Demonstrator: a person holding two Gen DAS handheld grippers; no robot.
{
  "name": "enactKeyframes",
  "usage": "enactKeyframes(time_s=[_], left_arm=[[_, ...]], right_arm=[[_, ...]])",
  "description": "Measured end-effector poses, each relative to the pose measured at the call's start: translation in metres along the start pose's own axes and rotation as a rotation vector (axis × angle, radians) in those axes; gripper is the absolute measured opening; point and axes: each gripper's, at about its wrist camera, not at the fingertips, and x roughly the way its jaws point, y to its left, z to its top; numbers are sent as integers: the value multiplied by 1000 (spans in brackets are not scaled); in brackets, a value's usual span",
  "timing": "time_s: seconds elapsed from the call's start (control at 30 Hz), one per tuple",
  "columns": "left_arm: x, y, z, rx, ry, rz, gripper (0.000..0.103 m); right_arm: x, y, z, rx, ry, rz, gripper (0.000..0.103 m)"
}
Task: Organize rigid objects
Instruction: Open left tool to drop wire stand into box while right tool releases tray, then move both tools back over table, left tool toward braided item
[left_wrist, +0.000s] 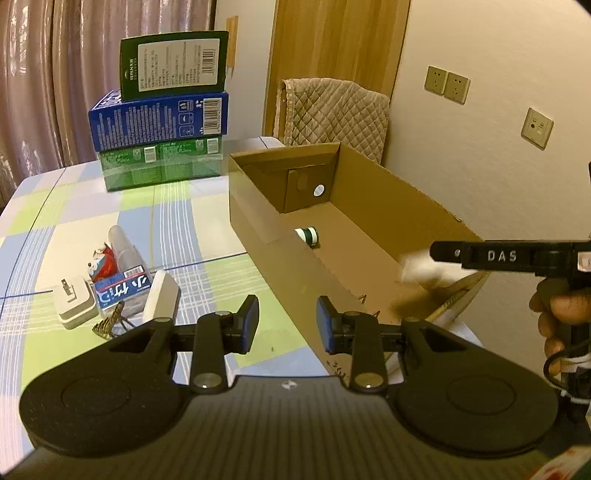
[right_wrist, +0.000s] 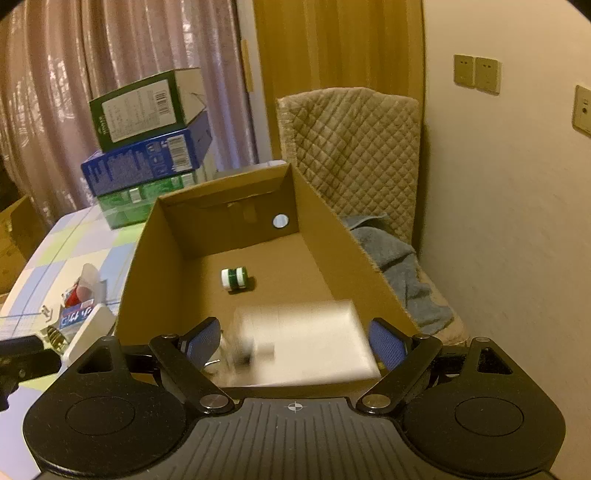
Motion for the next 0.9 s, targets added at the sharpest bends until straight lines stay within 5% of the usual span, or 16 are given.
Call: enactKeyframes(time_s=[0.37, 0.9], left_arm=[[-28, 30, -14, -49, -20, 63, 29], [-87, 104, -60, -137, -21, 223, 29]], right_arm=[[-46, 9, -4, 35, -100, 10, 84], [-92, 122, -41, -115, -130, 257, 84]])
